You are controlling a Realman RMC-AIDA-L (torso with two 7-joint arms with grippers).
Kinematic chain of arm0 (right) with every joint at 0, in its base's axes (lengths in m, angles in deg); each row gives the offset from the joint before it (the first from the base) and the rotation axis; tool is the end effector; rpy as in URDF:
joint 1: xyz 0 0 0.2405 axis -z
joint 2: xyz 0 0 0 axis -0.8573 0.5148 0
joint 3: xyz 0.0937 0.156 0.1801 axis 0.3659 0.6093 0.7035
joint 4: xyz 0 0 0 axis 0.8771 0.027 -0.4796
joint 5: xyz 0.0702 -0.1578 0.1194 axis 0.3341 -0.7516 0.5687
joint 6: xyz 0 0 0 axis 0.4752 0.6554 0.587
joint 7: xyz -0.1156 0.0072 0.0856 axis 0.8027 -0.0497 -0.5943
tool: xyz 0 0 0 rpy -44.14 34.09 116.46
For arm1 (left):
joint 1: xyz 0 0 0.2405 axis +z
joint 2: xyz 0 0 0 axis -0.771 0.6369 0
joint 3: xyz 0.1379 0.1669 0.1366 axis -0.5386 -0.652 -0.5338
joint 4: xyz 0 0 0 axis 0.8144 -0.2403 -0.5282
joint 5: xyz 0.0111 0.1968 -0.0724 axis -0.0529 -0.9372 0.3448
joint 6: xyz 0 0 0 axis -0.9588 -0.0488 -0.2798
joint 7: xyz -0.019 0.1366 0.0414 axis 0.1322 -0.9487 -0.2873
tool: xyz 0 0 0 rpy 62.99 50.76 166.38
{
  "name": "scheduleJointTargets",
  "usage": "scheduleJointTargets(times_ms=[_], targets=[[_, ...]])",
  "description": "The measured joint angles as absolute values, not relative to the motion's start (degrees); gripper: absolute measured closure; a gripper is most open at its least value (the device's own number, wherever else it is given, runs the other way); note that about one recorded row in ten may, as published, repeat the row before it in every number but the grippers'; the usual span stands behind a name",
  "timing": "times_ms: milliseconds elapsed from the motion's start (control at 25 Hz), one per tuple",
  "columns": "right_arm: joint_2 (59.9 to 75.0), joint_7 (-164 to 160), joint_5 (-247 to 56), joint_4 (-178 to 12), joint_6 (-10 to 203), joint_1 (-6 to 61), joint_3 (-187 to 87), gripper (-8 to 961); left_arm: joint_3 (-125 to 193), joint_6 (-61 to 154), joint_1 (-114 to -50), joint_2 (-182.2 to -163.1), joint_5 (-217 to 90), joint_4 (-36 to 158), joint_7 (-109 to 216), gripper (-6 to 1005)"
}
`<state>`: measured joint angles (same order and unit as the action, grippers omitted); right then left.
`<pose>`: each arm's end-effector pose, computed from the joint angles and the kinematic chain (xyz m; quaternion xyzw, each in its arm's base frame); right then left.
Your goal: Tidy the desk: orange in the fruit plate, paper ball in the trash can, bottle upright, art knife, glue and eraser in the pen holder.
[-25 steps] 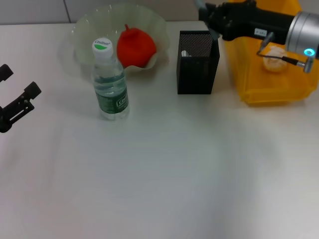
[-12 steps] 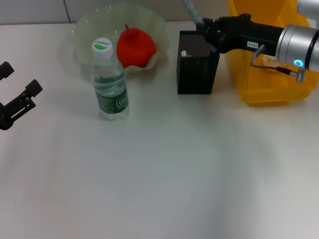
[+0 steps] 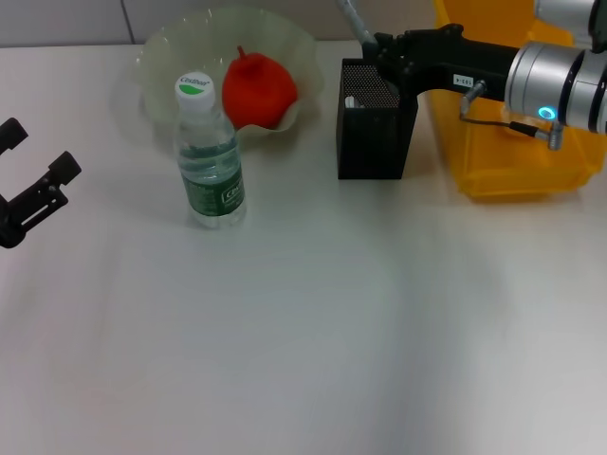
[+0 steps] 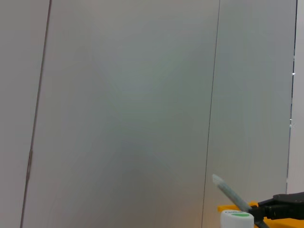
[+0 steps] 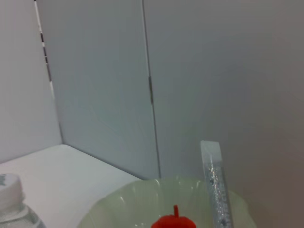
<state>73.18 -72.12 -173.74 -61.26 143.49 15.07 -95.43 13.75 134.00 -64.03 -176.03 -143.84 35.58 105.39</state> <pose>0.2077 0.4308 -0.0289 -0.9027 0.2122 0.2369 0.2897 -0.3393 0.2525 0.0502 -0.8151 -0.1885 -0.3886 0.3860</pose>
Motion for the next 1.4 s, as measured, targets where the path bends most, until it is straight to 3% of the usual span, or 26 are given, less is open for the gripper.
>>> scheduleJointTargets(times_ms=[320,640,800,1200,1320,1400], targets=[[73.27,-71.8,-173.9,-62.4,142.4,14.0,-96.4,815,13.8,134.2,-63.8,-175.98,-143.8,35.6,105.5,164],[73.52,-74.8,-173.9,-57.9,144.5,17.2,-97.0,433,13.8,134.2,-63.8,-176.02,-143.8,35.6,105.6,164],[73.53,-82.7,-175.2,-44.8,153.9,25.8,-97.1,298,13.8,134.3,-63.8,-176.02,-143.8,35.6,105.6,164],[73.53,-89.8,-182.2,-23.9,183.5,41.2,-96.4,298,11.9,136.8,-64.6,-174.82,-146.0,35.4,109.3,165],[73.56,-89.3,-185.1,-23.6,186.9,41.9,-96.5,298,4.9,142.0,-66.1,-173.14,-152.4,35.0,113.1,165],[73.59,-88.3,-187.6,-24.0,188.8,42.0,-96.8,298,4.9,142.0,-66.1,-173.14,-152.4,35.0,113.1,165]])
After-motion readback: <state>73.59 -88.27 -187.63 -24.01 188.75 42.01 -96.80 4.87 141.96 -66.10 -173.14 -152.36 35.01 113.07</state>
